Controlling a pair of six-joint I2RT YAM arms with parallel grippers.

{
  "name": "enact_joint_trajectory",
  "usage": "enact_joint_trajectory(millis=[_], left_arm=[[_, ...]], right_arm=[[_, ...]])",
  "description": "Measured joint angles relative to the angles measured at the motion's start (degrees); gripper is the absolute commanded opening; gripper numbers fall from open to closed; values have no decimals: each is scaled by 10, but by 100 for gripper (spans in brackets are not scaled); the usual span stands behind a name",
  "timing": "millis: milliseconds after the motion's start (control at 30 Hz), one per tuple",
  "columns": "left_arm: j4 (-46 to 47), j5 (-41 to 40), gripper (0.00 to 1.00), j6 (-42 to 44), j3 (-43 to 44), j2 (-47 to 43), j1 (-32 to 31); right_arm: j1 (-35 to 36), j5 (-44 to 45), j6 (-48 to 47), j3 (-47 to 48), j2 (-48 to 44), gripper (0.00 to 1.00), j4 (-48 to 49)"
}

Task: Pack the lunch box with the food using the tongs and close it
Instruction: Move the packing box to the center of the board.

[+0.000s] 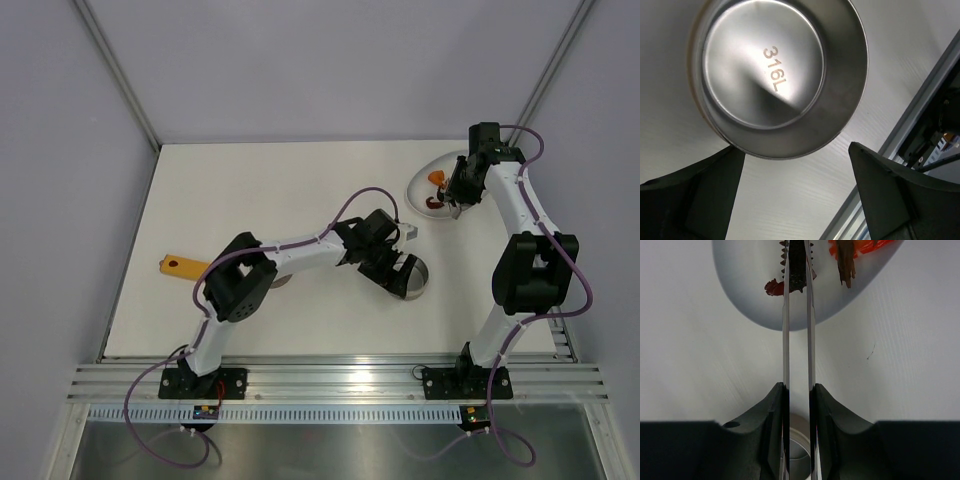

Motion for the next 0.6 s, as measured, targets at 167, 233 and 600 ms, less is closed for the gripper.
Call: enact_joint_trajectory(millis=[167, 233, 600], left_arm=[[1, 0, 91, -5, 65, 43, 20], [-1, -1, 91, -9, 90, 59, 25], [20, -68, 89, -52, 48, 27, 36]], right_arm=[[0, 0, 0, 0, -3, 28, -1], [0, 0, 1, -1, -10, 28, -2], [0, 3, 4, -18, -37, 28, -6]])
